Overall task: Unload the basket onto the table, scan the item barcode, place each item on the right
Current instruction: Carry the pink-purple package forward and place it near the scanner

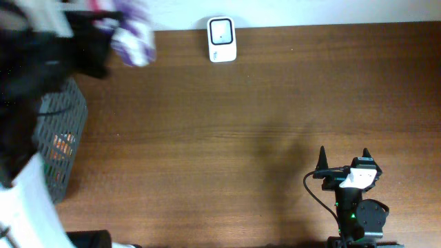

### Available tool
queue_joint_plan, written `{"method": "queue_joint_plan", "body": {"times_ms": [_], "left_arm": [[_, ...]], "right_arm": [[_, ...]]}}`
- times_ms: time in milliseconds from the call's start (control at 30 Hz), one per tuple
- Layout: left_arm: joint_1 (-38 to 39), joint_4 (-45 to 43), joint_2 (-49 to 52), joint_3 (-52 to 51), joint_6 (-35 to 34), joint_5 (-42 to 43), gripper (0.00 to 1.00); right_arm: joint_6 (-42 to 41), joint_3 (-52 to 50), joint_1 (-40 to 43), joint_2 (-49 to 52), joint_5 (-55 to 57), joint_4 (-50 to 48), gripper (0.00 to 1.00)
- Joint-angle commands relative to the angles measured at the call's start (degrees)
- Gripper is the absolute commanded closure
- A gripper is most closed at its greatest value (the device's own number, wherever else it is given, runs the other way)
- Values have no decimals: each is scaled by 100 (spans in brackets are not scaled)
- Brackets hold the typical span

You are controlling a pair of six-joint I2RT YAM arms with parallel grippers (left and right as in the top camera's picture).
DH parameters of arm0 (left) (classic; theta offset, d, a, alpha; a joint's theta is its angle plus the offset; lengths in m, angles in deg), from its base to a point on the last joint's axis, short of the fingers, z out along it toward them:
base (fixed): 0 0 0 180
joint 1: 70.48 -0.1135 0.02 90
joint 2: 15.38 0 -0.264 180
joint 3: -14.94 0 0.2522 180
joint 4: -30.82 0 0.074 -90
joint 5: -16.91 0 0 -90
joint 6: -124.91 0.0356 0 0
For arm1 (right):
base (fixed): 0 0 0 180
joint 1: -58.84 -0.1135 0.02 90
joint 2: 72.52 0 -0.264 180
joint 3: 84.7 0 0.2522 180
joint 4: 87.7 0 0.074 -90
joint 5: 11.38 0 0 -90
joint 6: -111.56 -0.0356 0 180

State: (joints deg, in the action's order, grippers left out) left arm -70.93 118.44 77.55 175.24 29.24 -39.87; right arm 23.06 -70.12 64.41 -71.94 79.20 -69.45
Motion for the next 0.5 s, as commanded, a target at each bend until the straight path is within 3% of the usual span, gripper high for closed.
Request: {"method": "queue_joint_plan", "body": {"times_ms": [0,133,167,333,433,467], "left_arm": [[1377,146,352,-485,750,-721,100],[2518,-68,1099,-1543,748,-3381,100],[2583,-212,1307,-1751,748,-3569,100],[2822,-533,3016,-2168,743,-3486,100],[2994,-636,3834,-2168,745,-2922,100],[3047,-629,3985,-2168,745,-2909,93]], "right_arm": [[-44,-50,-35,-37,9,9,1],[-44,-50,-35,-37,11,9,1],[-44,-50,-35,-37,9,9,1],[-44,-50,-35,-37,9,9,1],[-44,-50,-35,-37,11,9,1],[-46,-50,-35,-37,11,9,1]]}}
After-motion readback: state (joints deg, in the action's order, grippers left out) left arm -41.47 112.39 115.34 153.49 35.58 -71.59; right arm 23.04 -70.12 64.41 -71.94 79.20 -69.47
